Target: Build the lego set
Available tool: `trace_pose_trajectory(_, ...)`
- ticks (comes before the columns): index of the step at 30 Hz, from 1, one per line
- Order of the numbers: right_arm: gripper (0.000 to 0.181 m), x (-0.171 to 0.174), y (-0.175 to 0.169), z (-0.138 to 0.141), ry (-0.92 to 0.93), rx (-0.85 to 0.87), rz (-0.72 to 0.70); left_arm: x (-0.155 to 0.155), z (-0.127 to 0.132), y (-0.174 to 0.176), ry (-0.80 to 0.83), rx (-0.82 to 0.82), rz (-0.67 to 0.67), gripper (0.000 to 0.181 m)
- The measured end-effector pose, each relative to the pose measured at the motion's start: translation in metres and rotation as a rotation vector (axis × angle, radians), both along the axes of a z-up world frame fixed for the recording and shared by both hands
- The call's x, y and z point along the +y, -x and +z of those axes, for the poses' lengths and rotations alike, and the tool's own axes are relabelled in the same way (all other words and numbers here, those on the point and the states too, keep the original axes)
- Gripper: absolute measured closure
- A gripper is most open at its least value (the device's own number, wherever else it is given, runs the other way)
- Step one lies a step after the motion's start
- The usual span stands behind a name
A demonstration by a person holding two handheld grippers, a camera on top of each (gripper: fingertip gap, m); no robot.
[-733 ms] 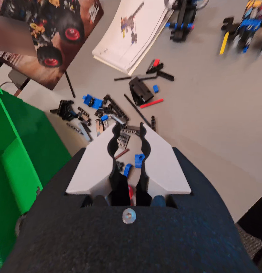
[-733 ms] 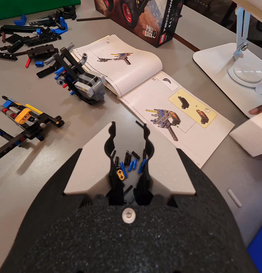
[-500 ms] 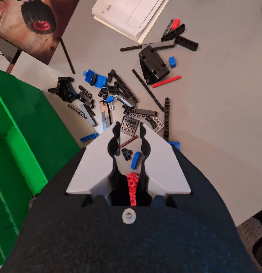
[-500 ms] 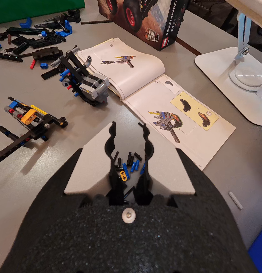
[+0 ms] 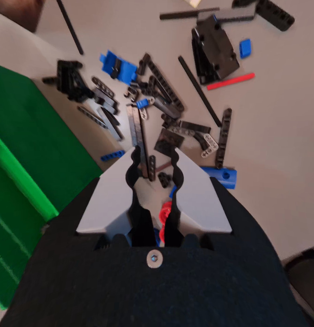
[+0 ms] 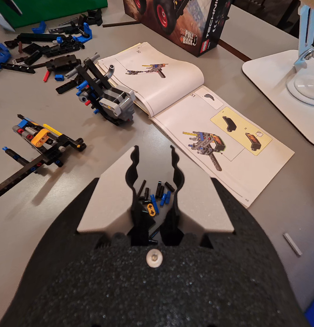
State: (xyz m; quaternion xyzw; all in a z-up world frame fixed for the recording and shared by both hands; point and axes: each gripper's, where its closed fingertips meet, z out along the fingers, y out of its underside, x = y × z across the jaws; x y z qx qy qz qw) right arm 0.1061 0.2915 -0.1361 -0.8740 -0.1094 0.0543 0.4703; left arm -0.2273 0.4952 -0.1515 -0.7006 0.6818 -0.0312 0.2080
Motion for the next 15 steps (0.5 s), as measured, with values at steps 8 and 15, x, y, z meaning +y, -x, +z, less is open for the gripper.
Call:
trace_pose_trajectory(8, 0.145, -0.001, 0.011, 0.005, -0.013, 0.011, 0.039, -0.044, -0.011, 0.057, 0.071, 0.104, -0.106, 0.146)
trace_pose_trajectory(15, 0.146, -0.002, 0.010, 0.007, -0.014, 0.039, 0.046, -0.044, -0.021, 0.089, 0.026, 0.278, -0.149, 0.145)
